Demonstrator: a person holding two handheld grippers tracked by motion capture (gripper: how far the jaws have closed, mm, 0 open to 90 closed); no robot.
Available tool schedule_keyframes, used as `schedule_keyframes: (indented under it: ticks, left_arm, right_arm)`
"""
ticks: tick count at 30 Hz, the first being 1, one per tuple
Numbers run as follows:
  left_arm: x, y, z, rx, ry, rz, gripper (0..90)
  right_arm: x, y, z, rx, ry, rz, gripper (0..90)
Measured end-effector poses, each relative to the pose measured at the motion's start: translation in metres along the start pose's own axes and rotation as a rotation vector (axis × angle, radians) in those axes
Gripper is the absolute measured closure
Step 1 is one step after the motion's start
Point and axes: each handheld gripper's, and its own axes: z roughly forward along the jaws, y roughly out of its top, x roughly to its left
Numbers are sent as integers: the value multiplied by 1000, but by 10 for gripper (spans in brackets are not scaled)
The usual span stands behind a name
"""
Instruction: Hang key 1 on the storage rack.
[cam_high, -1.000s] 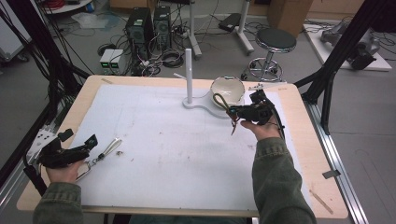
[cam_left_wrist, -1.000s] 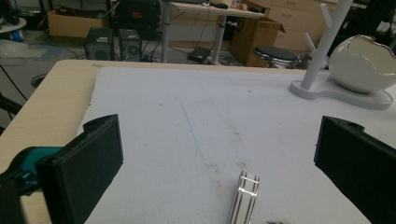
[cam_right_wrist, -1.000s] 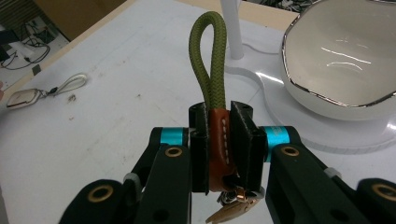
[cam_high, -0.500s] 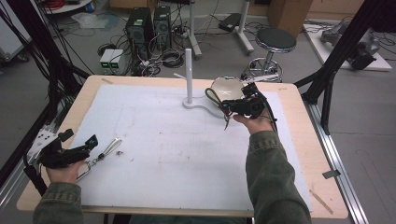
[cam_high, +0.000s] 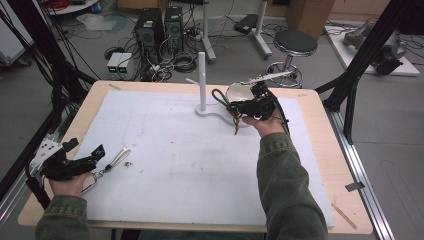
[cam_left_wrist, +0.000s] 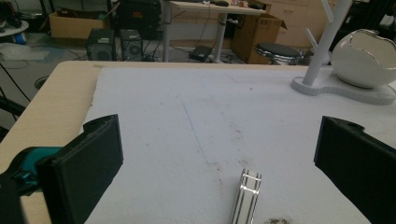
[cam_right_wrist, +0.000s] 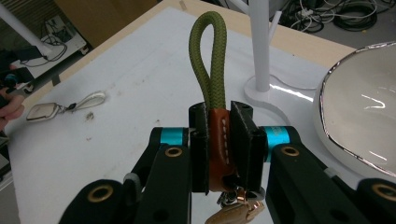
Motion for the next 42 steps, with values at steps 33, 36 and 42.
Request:
schedule_keyframes:
  ticks: [33, 36, 42]
  left_arm:
    - [1, 0, 1, -3, -4, -6, 17]
    - [1, 0, 1, -2, -3, -6, 17]
    - [1, 0, 2, 0, -7, -10, 17]
  right_arm:
    - [-4, 43, 26, -33, 42, 18, 778]
    - [-5, 47, 29, -39, 46, 20, 778]
    - [-7, 48, 36, -33, 39, 23, 778]
